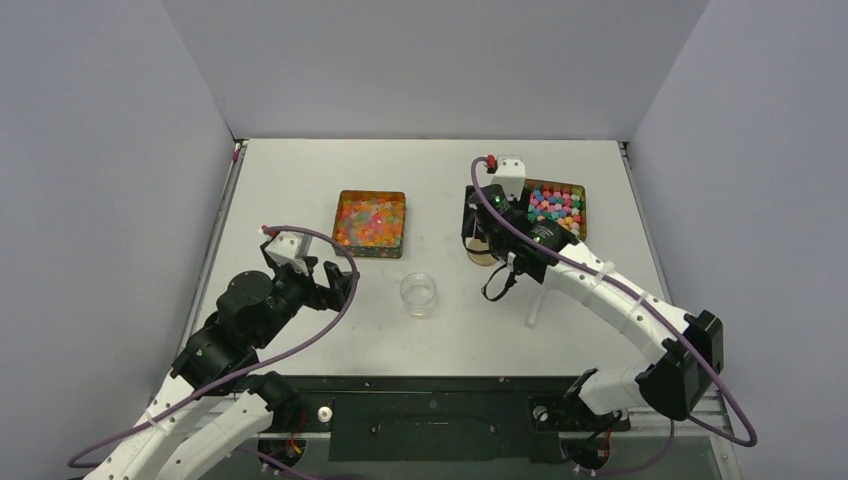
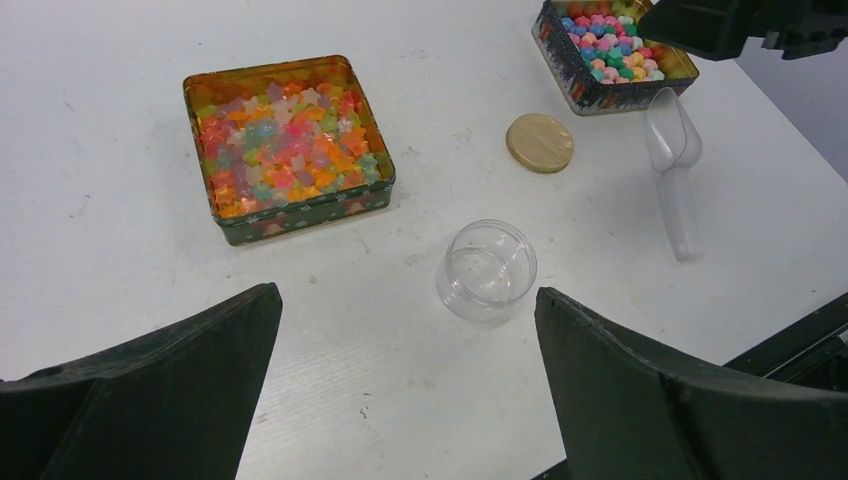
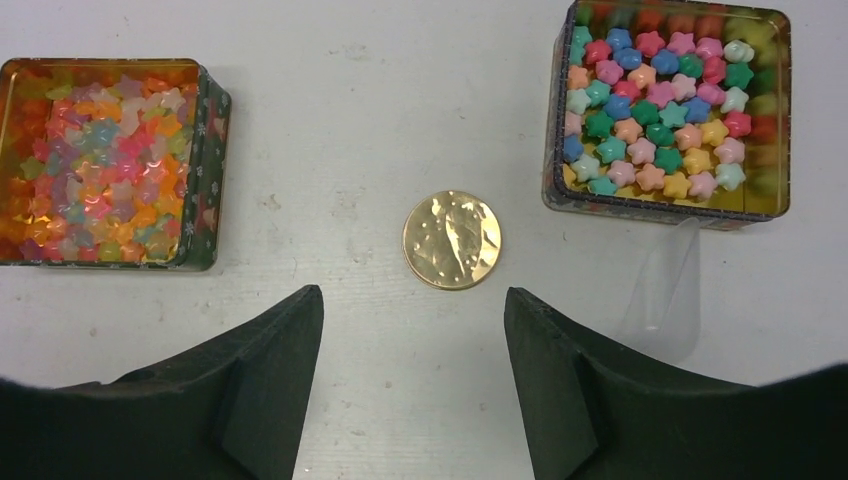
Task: Pack the candies
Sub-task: Move the bottle lid to the center of the board.
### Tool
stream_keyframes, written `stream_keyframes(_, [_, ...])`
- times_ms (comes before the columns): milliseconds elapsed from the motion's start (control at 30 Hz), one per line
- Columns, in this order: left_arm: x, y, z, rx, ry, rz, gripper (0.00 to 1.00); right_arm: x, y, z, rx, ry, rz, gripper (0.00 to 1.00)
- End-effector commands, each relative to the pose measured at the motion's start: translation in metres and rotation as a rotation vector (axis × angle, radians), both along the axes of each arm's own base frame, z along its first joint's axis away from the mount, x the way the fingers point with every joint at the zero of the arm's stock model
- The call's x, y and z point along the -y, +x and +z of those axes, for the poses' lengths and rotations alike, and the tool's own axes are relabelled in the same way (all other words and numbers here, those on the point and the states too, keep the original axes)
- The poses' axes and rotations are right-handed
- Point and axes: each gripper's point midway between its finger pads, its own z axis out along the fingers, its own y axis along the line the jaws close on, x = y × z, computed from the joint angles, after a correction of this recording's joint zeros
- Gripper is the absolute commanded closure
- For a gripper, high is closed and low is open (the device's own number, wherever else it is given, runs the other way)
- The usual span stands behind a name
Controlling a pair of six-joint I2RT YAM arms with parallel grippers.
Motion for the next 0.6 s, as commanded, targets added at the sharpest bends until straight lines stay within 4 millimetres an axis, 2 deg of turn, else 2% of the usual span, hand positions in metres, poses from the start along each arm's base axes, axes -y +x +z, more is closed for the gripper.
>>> stream_keyframes(0, [0.0, -0.001, 0.01, 0.031, -0.032, 0.0, 0.04, -0.012, 0.018, -0.001, -0.036, 0.021, 0.038, 0.41])
stream_keyframes(133, [-0.002, -0.002, 0.012, 0.039, -0.038, 0.002, 0.04, -0.013, 0.037, -0.017, -0.08, 0.004, 0.031, 0.47])
stream_keyframes(400, [-0.003, -0.002, 0.012, 0.042, -0.038, 0.004, 0.04, -0.009, 0.082, -0.046, -0.149, 0.009, -0.011, 0.46])
stream_keyframes(567, [-0.003, -0.002, 0.013, 0.043, -0.038, 0.006, 0.04, -0.01, 0.102, -0.075, -0.216, 0.004, -0.022, 0.46])
